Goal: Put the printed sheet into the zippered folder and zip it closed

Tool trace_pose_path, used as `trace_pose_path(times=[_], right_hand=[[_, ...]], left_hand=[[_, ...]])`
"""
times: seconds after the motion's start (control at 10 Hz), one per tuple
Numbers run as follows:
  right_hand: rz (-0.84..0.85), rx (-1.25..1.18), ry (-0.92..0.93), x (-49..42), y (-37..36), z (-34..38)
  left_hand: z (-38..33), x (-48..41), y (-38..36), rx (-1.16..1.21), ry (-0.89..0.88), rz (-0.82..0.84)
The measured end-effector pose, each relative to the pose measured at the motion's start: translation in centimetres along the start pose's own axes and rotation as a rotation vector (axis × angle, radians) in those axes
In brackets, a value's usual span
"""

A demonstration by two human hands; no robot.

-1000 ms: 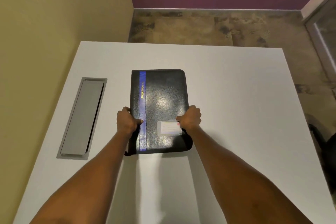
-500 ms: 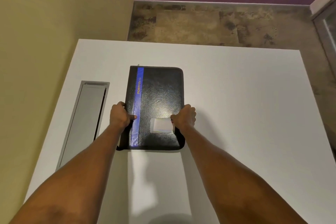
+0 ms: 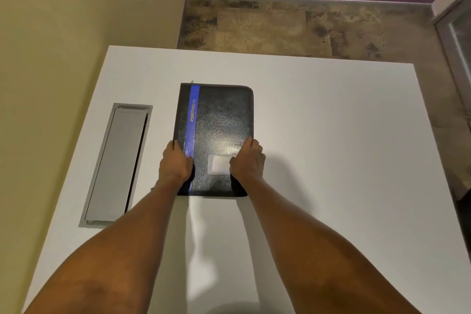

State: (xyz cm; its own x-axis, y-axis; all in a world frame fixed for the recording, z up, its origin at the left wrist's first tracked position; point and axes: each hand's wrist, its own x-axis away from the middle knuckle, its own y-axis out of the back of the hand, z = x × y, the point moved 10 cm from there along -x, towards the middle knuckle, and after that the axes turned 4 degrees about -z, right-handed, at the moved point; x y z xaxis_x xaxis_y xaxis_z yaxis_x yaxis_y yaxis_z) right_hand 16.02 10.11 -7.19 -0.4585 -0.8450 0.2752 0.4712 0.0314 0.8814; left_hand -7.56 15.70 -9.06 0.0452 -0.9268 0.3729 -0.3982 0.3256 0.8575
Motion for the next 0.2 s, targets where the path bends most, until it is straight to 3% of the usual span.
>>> trace_pose_path(times=[0.2], right_hand=[[0.021,0.012,0.135,4.7,-0.3,-0.6]], left_hand=[[-1.5,6.0,-2.0,-0.172,-0.111,-0.002]])
